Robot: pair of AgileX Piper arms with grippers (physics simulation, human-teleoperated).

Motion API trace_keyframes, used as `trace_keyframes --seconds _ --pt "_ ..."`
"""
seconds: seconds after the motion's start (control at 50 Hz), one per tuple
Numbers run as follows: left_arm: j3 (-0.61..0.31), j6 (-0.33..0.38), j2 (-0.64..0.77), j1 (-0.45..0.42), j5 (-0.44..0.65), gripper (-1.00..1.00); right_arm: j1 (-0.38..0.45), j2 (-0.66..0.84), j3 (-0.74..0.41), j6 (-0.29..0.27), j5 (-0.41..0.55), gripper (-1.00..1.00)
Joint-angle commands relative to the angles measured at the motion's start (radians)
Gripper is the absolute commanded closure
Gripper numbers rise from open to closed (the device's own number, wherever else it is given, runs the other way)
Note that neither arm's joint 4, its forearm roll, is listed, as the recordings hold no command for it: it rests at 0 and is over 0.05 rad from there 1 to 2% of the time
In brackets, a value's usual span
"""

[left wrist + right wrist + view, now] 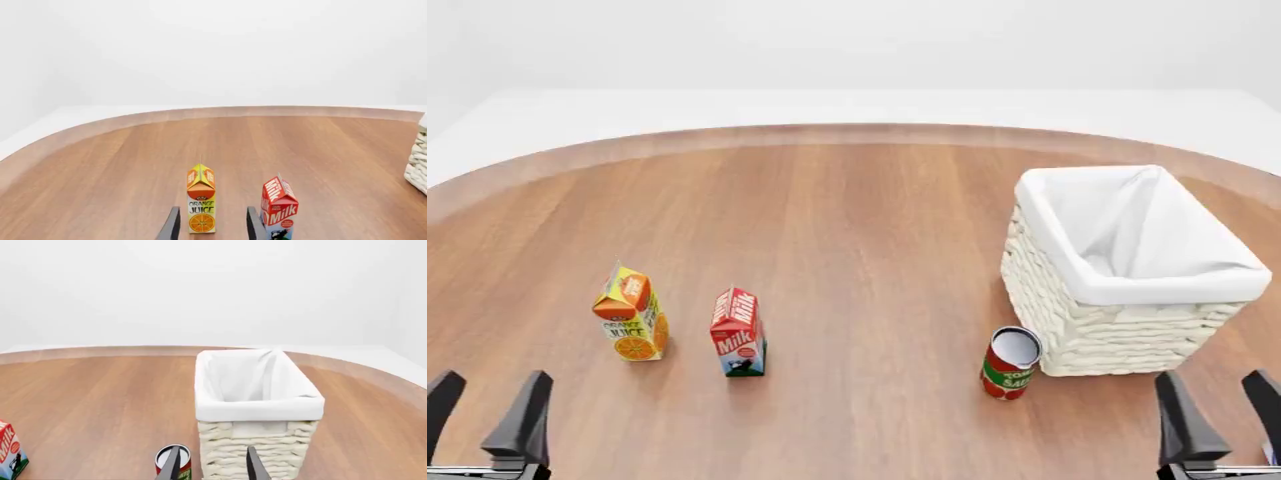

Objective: Pick the milk and place it in the basket.

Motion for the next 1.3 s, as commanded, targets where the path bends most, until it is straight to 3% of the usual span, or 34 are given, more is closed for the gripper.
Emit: trace_keyframes --seconds 0.02,0.46,1.3 --pt "0.000 0.000 0.000 0.000 0.000 -1.00 0.008 0.005 -0.006 -0.005 0.005 -1.00" --pt "0.000 0.000 0.000 0.000 0.000 -1.00 0.023 0.022 -0.029 -0.004 0.008 -1.00" --pt "0.000 0.000 0.000 0.000 0.000 -1.00 0.214 0.330 -0.199 -0.058 -0.147 -1.00"
